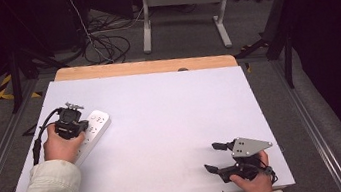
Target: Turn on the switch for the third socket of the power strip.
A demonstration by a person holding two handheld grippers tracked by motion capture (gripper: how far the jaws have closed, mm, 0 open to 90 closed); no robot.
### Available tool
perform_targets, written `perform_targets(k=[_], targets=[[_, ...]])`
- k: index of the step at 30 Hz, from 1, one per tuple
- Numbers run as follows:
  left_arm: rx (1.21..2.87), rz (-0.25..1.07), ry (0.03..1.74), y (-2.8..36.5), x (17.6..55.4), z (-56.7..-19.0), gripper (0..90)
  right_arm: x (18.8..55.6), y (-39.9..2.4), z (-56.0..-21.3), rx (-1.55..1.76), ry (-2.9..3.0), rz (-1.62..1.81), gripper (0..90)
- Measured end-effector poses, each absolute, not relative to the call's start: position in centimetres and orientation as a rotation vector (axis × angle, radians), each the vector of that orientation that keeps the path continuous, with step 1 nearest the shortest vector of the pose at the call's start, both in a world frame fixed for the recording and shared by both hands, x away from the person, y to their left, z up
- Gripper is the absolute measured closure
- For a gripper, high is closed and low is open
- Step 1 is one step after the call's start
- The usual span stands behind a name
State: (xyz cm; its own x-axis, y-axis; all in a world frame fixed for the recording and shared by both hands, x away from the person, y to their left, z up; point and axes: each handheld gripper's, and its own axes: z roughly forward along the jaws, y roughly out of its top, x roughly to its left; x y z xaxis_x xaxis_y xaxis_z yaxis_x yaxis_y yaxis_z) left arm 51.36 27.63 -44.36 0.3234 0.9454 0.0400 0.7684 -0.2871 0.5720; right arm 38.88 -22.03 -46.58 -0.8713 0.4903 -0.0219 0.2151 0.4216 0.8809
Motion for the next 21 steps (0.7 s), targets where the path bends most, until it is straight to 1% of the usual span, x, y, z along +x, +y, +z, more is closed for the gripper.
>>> perform_targets(k=[6, 11, 21], targets=[[2.144, 0.543, 1.525, 27.9, 51.2, -43.6, 90.0, 39.0, -22.2, -46.6, 0.618, 2.398, 1.430, 26.0], [2.115, 0.531, 1.521, 28.5, 50.7, -42.6, 90.0, 39.0, -22.3, -46.6, 0.621, 2.396, 1.429, 26.0], [2.075, 0.533, 1.458, 28.5, 49.9, -40.1, 90.0, 39.0, -22.2, -46.6, 0.618, 2.400, 1.433, 26.0]])
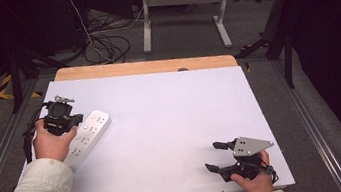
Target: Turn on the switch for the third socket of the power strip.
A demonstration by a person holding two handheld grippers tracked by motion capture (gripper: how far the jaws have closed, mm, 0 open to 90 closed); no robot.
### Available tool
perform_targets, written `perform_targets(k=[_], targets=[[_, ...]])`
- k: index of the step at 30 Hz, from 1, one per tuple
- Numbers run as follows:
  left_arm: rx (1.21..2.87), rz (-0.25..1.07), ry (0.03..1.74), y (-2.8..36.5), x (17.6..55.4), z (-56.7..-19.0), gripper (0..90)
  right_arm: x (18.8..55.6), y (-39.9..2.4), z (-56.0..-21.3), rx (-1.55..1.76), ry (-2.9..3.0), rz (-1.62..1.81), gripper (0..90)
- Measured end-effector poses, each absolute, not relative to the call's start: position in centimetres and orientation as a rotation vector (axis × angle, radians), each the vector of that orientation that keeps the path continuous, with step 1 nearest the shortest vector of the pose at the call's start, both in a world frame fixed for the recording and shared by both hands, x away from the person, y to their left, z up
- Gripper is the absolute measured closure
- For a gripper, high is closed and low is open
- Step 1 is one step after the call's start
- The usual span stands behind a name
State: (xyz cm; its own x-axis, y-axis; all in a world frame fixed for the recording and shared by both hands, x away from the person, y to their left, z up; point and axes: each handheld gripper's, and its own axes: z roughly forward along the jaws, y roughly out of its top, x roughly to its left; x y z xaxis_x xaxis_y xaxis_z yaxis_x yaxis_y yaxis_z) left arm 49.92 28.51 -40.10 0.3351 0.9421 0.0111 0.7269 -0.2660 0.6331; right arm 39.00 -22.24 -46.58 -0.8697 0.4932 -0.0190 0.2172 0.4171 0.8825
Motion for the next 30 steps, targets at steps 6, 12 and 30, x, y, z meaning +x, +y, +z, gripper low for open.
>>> perform_targets(k=[6, 12, 30], targets=[[2.052, 0.527, 1.448, 28.8, 49.4, -39.0, 90.0, 39.1, -22.2, -46.6, 0.618, 2.402, 1.431, 26.0], [2.049, 0.539, 1.427, 28.9, 49.0, -38.2, 90.0, 39.0, -22.1, -46.6, 0.614, 2.403, 1.427, 26.0], [1.939, 0.506, 1.145, 27.5, 44.8, -35.6, 47.8, 38.9, -22.1, -46.5, 0.616, 2.393, 1.429, 26.0]])
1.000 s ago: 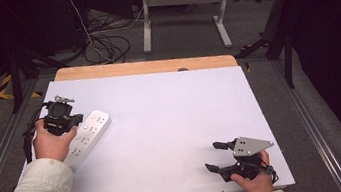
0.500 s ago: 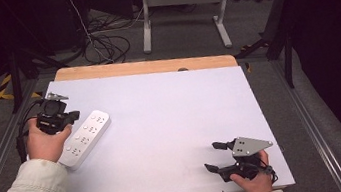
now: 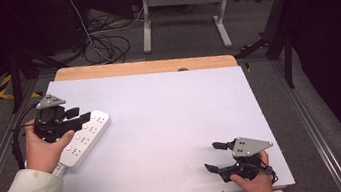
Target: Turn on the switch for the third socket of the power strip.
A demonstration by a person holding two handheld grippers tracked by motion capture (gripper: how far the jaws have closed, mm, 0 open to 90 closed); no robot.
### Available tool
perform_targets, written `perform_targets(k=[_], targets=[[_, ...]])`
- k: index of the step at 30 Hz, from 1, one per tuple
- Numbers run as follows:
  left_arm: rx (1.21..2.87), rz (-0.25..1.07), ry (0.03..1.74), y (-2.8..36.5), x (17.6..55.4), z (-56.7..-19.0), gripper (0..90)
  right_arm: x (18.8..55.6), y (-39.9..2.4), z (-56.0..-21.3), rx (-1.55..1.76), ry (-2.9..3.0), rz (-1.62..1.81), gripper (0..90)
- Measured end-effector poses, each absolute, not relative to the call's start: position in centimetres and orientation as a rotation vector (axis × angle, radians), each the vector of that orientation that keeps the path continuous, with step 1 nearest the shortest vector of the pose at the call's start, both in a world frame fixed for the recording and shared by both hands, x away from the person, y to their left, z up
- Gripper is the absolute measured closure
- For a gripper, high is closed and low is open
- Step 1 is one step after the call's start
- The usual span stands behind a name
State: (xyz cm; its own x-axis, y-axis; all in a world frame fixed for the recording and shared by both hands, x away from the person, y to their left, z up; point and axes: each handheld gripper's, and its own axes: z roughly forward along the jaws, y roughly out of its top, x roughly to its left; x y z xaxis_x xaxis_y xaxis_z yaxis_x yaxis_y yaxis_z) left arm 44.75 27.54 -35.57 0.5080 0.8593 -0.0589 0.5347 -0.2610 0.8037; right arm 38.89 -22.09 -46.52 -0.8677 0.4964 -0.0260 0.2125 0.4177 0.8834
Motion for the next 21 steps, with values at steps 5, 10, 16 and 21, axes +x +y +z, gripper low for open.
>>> perform_targets(k=[5, 10, 16, 21], targets=[[1.946, 0.507, 1.002, 26.7, 42.9, -35.0, 40.4, 38.9, -22.1, -46.5, 0.614, 2.393, 1.429, 25.9], [1.951, 0.506, 0.889, 25.8, 40.9, -34.9, 38.1, 38.8, -22.1, -46.4, 0.609, 2.385, 1.433, 26.0], [1.906, 0.436, 0.804, 25.7, 39.4, -35.6, 32.2, 38.8, -22.1, -46.4, 0.604, 2.383, 1.434, 26.0], [1.856, 0.397, 0.760, 25.7, 38.5, -36.9, 29.8, 38.7, -22.1, -46.4, 0.602, 2.382, 1.440, 25.9]])
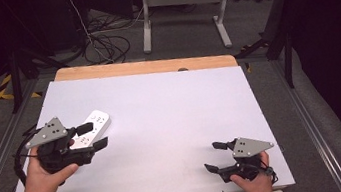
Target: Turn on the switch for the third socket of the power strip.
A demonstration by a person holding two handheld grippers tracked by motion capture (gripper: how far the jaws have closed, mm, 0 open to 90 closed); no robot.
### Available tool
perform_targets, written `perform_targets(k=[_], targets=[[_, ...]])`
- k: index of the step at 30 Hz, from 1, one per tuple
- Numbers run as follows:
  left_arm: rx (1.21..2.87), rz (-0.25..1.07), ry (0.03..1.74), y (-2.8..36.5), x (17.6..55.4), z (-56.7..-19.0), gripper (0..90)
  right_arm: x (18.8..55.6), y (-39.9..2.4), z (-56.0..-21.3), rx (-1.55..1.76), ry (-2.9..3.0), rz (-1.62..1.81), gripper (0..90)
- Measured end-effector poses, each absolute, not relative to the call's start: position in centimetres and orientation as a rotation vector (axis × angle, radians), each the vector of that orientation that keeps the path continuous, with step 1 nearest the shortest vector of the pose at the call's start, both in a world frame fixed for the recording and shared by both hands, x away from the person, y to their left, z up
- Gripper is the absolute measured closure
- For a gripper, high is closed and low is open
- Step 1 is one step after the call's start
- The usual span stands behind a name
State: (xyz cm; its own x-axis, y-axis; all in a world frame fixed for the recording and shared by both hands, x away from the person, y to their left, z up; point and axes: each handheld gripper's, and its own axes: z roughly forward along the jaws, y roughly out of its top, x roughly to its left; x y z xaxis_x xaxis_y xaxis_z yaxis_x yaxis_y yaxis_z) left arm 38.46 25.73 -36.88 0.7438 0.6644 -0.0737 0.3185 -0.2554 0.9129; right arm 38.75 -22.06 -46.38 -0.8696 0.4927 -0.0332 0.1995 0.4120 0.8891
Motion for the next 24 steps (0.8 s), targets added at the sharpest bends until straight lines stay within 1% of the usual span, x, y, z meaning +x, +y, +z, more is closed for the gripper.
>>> perform_targets(k=[5, 8, 11, 15, 20, 24], targets=[[1.885, 0.498, 0.725, 25.5, 37.3, -38.3, 25.6, 38.7, -22.0, -46.4, 0.600, 2.382, 1.443, 25.9], [1.907, 0.535, 0.697, 25.4, 36.7, -39.4, 23.6, 38.7, -22.0, -46.4, 0.596, 2.382, 1.441, 26.0], [1.912, 0.515, 0.689, 25.5, 36.4, -40.6, 21.2, 38.7, -22.0, -46.3, 0.596, 2.381, 1.444, 25.9], [1.894, 0.466, 0.706, 25.9, 36.1, -42.0, 20.5, 38.7, -22.0, -46.4, 0.595, 2.385, 1.441, 25.9], [1.807, 0.318, 0.736, 26.6, 36.1, -43.7, 20.5, 38.7, -22.0, -46.4, 0.597, 2.387, 1.445, 25.8], [1.842, 0.354, 0.736, 26.5, 36.0, -44.7, 20.7, 38.7, -21.9, -46.4, 0.595, 2.389, 1.447, 25.7]])
